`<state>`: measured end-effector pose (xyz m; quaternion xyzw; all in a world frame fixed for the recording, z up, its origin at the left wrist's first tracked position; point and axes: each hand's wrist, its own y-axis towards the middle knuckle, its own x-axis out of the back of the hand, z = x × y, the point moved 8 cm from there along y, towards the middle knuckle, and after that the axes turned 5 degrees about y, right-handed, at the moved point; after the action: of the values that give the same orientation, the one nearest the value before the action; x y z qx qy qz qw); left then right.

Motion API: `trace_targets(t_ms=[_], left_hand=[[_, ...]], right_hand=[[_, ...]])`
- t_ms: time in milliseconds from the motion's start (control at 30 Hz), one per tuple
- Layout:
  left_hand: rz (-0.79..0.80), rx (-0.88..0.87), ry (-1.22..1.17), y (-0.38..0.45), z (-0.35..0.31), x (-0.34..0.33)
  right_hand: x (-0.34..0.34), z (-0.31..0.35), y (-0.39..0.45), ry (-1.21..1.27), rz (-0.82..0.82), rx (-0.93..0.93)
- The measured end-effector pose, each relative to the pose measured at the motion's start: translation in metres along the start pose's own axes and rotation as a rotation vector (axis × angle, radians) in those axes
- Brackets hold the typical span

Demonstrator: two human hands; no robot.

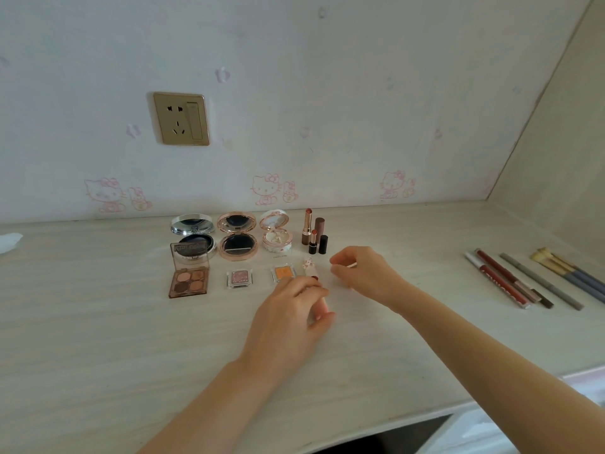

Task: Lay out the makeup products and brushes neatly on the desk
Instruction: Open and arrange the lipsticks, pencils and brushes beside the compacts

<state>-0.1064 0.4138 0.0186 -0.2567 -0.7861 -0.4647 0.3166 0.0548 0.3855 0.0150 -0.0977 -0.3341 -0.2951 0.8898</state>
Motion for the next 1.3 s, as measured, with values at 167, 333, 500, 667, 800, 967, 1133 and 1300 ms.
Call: trace_targets(t_ms=[167,333,500,667,800,967,1133,1300], left_hand=[[-0.009,-0.026,0.012,0.007,-0.013,0.0],[0.089,-0.074,0.008,0.027,-0.042,-0.014],[0.231,-0.056,-0.06,0.053,-0.076,-0.055],[0.348,-0.072,-0.118,0.076,-0.11,-0.108],[0.412,-0.101,-0.123,0.097,-0.14,-0.147],[0.42,-0.054,-0.133,0.125,-0.162,-0.181],[0.487,0.025,-0.105,0.15,-0.16,-0.219],[0.583,0.091,-0.144,0.167,-0.166,-0.243]], right_hand=[[0.023,-0.013,-0.029,-0.23,-0.035,0.096],[0.057,-0.038,-0.059,-0.343,-0.106,0.127],[0.1,-0.07,-0.087,-0.411,-0.188,0.08],[0.142,-0.108,-0.106,-0.461,-0.271,0.033],[0.171,-0.137,-0.116,-0.499,-0.362,-0.015],[0.194,-0.166,-0.116,-0.574,-0.423,-0.074],[0.204,-0.177,-0.11,-0.57,-0.452,-0.078],[0.206,-0.181,-0.106,-0.574,-0.443,-0.086]])
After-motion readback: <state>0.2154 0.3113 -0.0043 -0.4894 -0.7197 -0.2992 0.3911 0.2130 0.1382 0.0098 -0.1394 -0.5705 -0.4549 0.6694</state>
